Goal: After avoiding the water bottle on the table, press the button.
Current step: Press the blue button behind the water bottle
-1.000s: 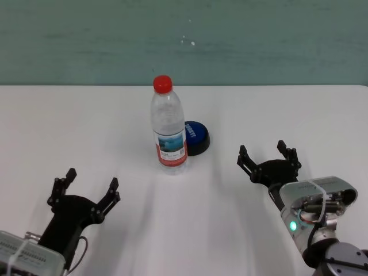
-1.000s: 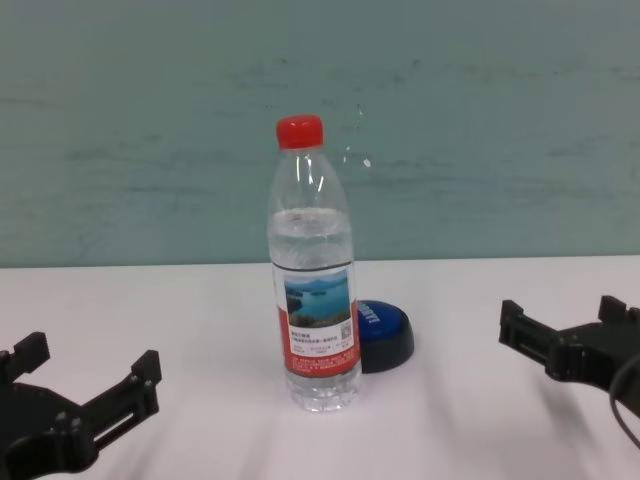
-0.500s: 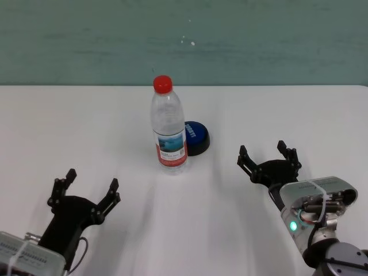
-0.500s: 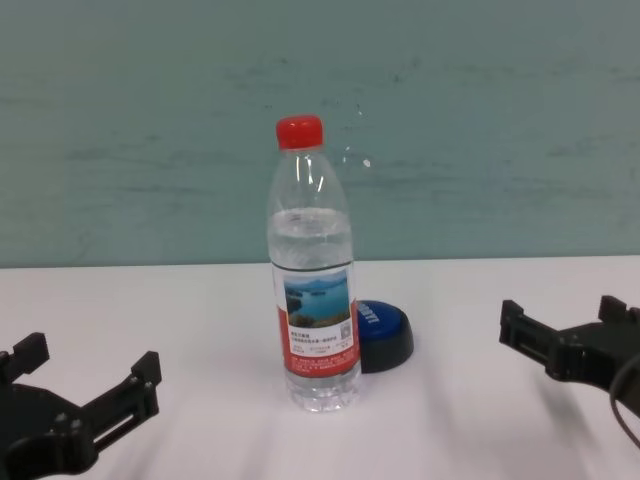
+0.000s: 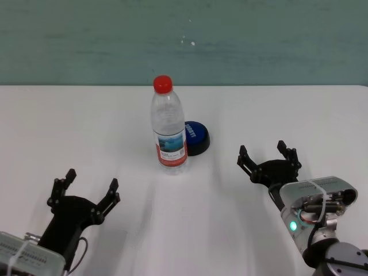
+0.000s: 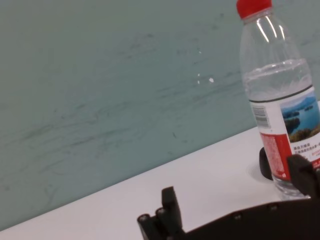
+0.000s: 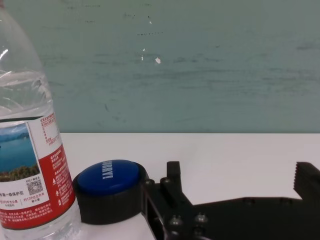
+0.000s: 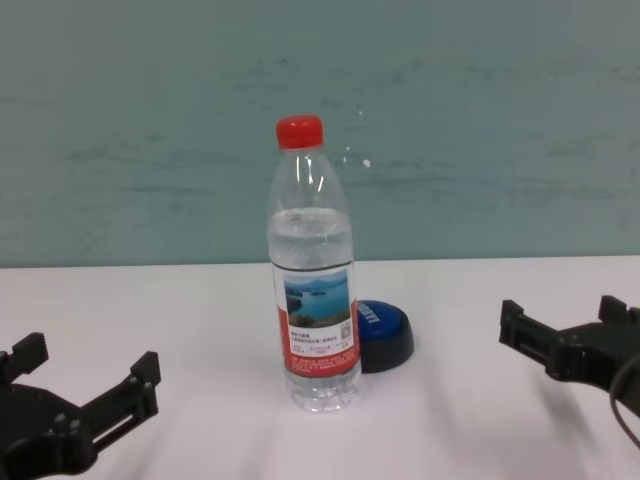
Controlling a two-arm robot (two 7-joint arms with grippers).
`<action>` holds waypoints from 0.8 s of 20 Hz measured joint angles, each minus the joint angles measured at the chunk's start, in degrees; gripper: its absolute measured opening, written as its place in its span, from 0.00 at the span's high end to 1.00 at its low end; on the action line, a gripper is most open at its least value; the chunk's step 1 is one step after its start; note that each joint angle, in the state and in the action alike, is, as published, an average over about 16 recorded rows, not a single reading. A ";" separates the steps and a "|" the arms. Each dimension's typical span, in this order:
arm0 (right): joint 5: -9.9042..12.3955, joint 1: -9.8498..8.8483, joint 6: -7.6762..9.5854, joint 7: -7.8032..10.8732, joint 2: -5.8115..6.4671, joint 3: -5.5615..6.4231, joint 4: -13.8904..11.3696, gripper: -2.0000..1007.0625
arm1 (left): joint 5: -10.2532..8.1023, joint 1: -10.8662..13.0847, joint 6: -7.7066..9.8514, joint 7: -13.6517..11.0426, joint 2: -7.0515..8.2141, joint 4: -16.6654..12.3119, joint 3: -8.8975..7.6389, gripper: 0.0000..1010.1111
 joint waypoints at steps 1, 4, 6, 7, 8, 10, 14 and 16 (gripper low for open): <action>0.00 0.00 0.00 0.00 0.00 0.00 0.00 0.00 | -0.02 0.02 0.01 -0.06 0.03 -0.08 0.00 0.01; 0.00 0.00 0.00 0.00 0.00 0.00 0.00 0.00 | -0.06 0.00 0.02 -0.39 0.20 -0.30 0.09 0.01; 0.00 0.00 0.00 0.00 0.00 0.00 0.00 0.00 | -0.12 -0.12 0.00 -0.72 0.39 -0.44 0.22 0.01; 0.00 0.00 0.00 0.00 0.00 0.00 0.00 0.00 | -0.15 -0.20 -0.01 -0.90 0.50 -0.51 0.30 0.01; 0.00 0.00 0.00 0.00 0.00 0.00 0.00 0.00 | -0.18 -0.32 -0.02 -1.10 0.63 -0.58 0.40 0.01; 0.00 0.00 0.00 0.00 0.00 0.00 0.00 0.00 | -0.25 -0.58 -0.03 -1.54 0.92 -0.68 0.65 0.01; 0.00 0.00 0.00 0.00 0.00 0.00 0.00 0.00 | -0.54 -1.22 -0.07 -2.44 1.52 -0.65 1.23 0.01; 0.00 0.00 0.00 0.00 0.00 0.00 0.00 0.00 | -0.74 -1.57 -0.13 -2.86 1.80 -0.48 1.56 0.01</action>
